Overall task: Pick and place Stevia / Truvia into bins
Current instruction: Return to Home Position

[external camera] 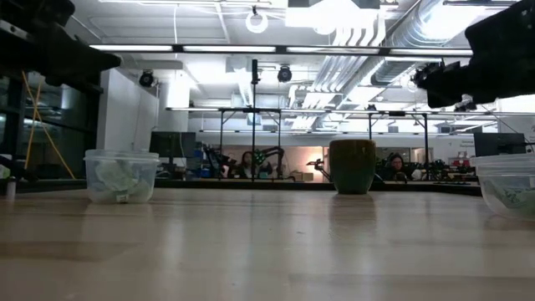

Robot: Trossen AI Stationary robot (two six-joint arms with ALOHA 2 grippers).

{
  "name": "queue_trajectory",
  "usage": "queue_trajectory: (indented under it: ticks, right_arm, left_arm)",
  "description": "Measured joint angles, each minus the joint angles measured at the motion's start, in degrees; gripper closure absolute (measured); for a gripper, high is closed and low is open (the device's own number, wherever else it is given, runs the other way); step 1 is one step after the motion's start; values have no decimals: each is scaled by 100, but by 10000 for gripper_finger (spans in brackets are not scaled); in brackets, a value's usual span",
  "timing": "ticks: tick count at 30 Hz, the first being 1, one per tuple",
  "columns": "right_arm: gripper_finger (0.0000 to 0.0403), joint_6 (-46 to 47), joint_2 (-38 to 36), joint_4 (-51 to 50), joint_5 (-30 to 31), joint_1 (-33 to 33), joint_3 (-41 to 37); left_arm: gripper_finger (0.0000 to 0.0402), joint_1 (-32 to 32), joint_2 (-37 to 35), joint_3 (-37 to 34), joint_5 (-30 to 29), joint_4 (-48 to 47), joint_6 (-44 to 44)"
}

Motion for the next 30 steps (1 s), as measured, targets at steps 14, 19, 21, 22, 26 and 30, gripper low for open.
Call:
queue_trajectory:
  ticks: [14,19,21,22,26,30]
  right_arm:
    - [320,111,-275,206,337,2,-4]
    - [320,-161,-275,284,506,4,-4]
    - [320,-135,-268,272,596,4,-4]
    - [320,-2,-266,278,618,4,-4]
    - [320,489,-268,252,627,4,-4]
    - [320,605,-266,172,627,4,-6]
  left_arm:
    - [366,2,-2,-191,-269,453,202]
    - [380,2,70,-474,255,941,453]
    - [379,0,-6,-474,435,986,641]
    - [373,2,-4,-474,434,1014,691]
    - [321,2,2,-470,438,1027,668]
    - [282,2,2,-470,343,982,628]
